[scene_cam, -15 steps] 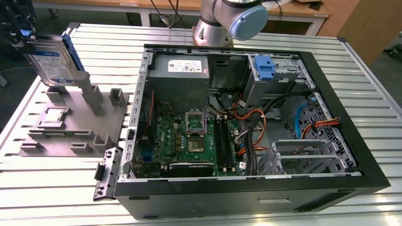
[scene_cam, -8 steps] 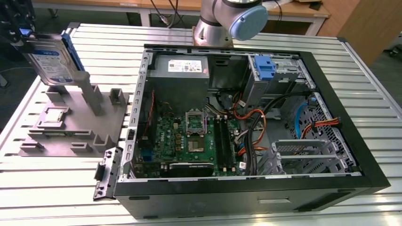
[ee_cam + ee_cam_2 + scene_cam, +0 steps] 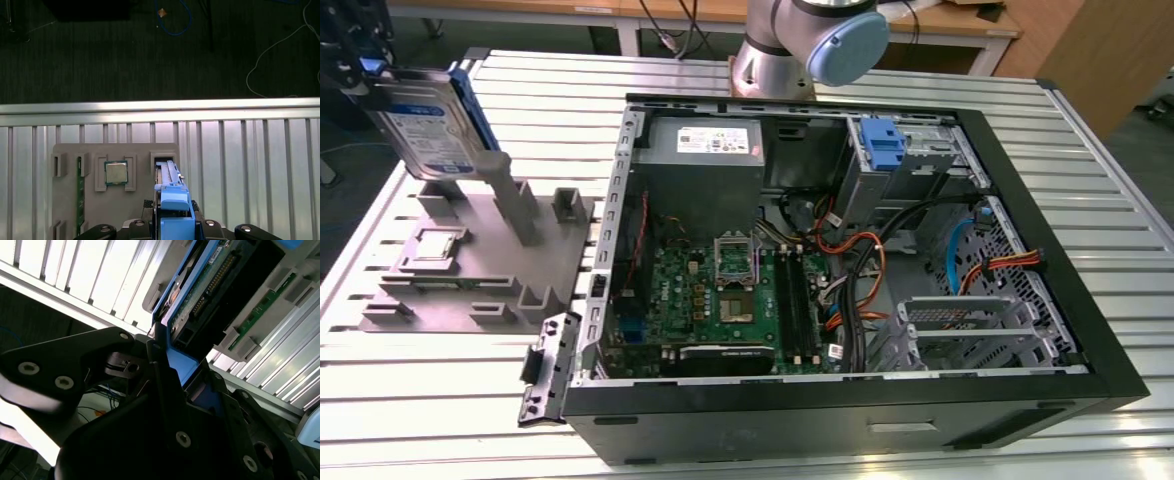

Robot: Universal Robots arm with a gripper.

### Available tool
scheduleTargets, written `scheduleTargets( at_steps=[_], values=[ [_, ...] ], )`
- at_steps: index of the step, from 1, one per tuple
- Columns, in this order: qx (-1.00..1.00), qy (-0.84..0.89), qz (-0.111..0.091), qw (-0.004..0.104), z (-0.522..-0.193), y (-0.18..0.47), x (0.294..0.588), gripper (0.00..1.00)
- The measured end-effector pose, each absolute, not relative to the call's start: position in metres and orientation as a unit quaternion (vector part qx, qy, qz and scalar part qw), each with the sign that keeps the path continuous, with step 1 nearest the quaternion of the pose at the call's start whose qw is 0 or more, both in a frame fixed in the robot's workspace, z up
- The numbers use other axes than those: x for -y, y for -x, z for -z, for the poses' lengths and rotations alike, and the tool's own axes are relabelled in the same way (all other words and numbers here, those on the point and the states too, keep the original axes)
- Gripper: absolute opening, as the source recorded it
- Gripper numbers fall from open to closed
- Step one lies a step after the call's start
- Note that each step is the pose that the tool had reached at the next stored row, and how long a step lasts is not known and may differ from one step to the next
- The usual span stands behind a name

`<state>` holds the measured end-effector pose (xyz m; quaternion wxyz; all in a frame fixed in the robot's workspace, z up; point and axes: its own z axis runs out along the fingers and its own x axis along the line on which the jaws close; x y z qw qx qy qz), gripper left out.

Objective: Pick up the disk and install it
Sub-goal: 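Pick up the disk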

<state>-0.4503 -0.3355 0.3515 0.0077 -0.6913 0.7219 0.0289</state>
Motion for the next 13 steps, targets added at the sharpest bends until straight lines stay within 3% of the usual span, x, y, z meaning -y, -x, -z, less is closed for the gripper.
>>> scheduleTargets(
  at_steps=[13],
  values=[
    [-0.722, 0.691, -0.029, 0.008, -0.3558, 0.4503, 0.3355, 0.37]
  ],
)
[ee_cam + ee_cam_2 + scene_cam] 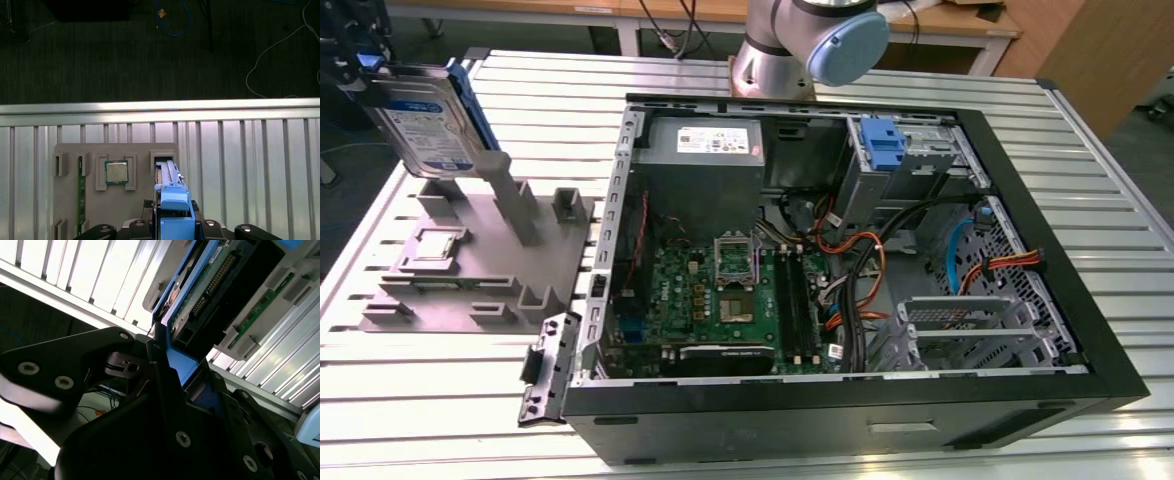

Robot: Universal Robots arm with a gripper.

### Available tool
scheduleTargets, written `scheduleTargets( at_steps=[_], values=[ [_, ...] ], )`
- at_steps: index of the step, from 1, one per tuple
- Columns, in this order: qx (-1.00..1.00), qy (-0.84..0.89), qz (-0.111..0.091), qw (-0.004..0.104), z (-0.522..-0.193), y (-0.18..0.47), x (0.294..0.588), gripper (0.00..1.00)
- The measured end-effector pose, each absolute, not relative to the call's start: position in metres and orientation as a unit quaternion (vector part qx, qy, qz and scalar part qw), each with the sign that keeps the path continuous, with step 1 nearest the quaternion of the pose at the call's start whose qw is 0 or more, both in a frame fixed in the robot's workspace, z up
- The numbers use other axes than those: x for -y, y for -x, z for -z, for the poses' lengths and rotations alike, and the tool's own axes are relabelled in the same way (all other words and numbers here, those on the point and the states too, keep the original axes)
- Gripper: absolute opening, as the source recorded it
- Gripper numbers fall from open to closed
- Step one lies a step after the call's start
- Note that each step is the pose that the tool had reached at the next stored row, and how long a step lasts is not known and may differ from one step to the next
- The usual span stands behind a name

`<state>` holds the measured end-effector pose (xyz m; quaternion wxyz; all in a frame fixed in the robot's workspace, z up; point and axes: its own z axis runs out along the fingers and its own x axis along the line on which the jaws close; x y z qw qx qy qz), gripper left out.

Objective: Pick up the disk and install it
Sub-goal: 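Pick up the disk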

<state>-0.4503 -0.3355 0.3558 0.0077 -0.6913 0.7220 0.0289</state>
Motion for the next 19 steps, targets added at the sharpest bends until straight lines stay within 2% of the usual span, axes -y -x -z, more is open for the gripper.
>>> scheduleTargets(
  at_steps=[19],
  values=[
    [-0.722, 0.691, -0.029, 0.008, -0.3619, 0.4503, 0.3355, 0.37]
  ],
)
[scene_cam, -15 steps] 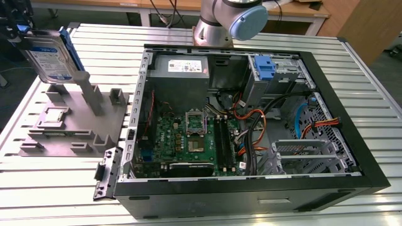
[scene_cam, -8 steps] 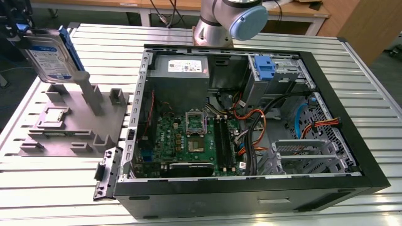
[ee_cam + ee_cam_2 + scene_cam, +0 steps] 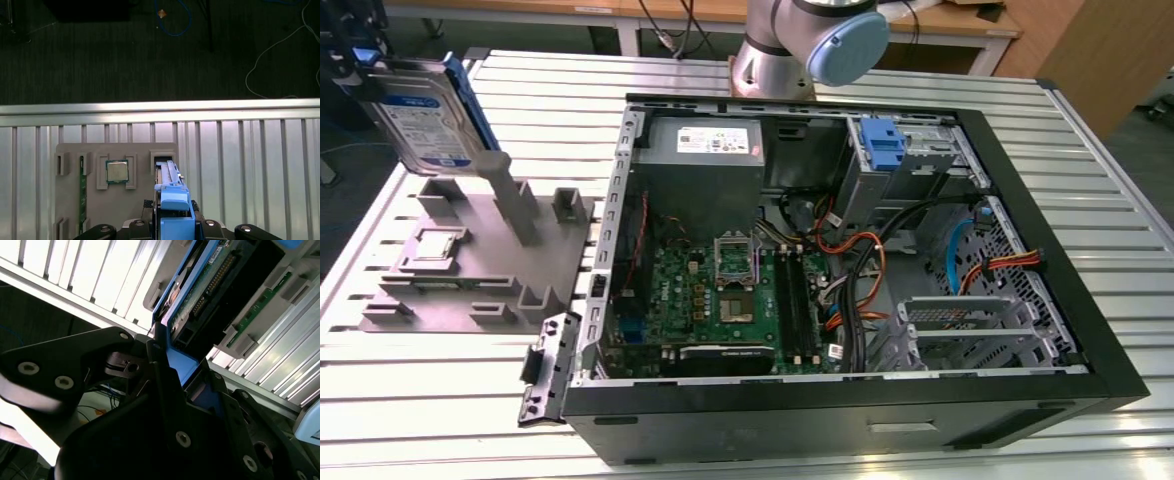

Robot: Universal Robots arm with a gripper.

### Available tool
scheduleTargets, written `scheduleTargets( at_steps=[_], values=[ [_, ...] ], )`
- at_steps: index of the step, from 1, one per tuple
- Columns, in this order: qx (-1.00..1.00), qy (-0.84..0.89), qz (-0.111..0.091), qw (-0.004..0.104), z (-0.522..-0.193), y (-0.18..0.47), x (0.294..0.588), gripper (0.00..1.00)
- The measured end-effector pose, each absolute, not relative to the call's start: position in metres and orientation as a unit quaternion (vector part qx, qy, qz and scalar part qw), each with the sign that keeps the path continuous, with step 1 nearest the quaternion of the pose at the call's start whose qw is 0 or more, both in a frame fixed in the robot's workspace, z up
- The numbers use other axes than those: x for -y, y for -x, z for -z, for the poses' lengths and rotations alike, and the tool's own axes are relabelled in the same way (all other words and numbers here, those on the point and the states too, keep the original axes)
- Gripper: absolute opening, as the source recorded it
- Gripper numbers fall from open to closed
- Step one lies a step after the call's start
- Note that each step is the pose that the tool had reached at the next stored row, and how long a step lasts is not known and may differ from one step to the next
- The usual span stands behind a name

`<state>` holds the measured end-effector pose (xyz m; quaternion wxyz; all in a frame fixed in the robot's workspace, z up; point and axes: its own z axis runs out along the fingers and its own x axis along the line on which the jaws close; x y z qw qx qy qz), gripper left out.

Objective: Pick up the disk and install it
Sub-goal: 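Pick up the disk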

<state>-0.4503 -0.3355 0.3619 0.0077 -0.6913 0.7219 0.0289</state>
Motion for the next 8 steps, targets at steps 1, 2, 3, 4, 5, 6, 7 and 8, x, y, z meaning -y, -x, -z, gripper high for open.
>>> scheduleTargets(
  at_steps=[1, 2, 3, 4, 5, 6, 7, 8],
  values=[
    [-0.722, 0.691, -0.029, 0.008, -0.3623, 0.4503, 0.3355, 0.37],
    [-0.722, 0.691, -0.029, 0.008, -0.3626, 0.4503, 0.3355, 0.37],
    [-0.722, 0.691, -0.029, 0.008, -0.3629, 0.4503, 0.3355, 0.37],
    [-0.722, 0.691, -0.029, 0.008, -0.3633, 0.4503, 0.3355, 0.37],
    [-0.722, 0.691, -0.029, 0.008, -0.3638, 0.4503, 0.3355, 0.37],
    [-0.722, 0.691, -0.029, 0.008, -0.3643, 0.4503, 0.3355, 0.37],
    [-0.722, 0.691, -0.029, 0.008, -0.3646, 0.4503, 0.3355, 0.37],
    [-0.722, 0.691, -0.029, 0.008, -0.3650, 0.4503, 0.3355, 0.37]
  ],
)
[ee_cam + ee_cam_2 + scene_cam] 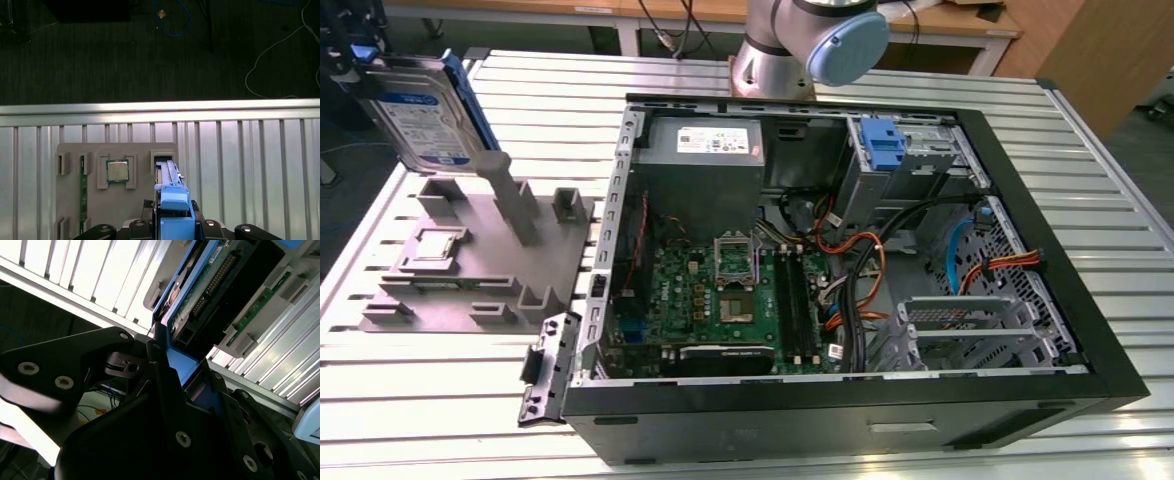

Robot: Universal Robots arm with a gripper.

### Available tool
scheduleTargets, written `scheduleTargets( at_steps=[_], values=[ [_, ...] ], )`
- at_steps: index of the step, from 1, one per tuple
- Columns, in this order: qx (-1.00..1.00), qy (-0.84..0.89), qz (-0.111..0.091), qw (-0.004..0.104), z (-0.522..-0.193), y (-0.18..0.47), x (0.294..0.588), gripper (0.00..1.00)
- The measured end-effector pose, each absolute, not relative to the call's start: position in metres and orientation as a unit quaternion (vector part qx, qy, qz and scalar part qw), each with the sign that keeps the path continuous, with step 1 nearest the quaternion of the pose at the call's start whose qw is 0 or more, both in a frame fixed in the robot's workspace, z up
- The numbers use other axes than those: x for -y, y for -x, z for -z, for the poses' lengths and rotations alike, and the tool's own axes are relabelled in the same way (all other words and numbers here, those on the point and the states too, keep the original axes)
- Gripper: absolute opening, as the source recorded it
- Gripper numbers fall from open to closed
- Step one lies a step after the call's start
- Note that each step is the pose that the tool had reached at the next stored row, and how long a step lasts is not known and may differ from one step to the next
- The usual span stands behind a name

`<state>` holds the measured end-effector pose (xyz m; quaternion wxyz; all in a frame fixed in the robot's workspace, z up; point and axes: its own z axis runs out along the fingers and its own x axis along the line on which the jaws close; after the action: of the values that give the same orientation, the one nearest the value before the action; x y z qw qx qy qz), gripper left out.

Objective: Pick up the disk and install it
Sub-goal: 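Pick up the disk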

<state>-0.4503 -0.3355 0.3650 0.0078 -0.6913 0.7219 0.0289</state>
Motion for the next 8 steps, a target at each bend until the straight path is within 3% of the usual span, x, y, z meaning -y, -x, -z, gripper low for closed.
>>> scheduleTargets(
  at_steps=[8],
  values=[
    [-0.722, 0.691, -0.029, 0.008, -0.3679, 0.4503, 0.3355, 0.37]
  ],
)
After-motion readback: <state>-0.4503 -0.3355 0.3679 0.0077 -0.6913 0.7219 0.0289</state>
